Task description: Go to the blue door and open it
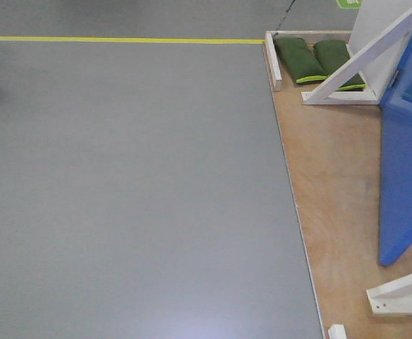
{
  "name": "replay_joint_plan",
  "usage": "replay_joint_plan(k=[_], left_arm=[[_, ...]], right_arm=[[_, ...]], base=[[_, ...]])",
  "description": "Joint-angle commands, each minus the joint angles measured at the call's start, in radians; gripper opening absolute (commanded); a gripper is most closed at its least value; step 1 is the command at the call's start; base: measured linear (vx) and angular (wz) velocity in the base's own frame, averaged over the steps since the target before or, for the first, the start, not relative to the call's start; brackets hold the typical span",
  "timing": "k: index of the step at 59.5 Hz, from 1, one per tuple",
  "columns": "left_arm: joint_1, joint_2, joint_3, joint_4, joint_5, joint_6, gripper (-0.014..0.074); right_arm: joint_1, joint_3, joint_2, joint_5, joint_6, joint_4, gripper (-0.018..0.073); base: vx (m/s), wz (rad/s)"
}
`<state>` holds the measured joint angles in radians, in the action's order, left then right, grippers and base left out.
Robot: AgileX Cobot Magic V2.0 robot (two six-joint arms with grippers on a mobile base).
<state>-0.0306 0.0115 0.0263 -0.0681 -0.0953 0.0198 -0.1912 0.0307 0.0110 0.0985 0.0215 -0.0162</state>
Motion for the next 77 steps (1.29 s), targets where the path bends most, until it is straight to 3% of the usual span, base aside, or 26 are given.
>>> replay_joint_plan(k=[1,77], left_arm=[[0.0,0.014,-0.026,0.002,0.084,0.007,0.0073],[0.0,0.014,-0.026,0.002,0.084,0.007,0.0073]], right_arm=[[0.0,0.001,0.01,-0.085,-0.012,0.0,-0.0001],[0.0,0.001,0.01,-0.085,-0.012,0.0,-0.0001]], base=[[0.45,-0.05],[0.32,-0.03]])
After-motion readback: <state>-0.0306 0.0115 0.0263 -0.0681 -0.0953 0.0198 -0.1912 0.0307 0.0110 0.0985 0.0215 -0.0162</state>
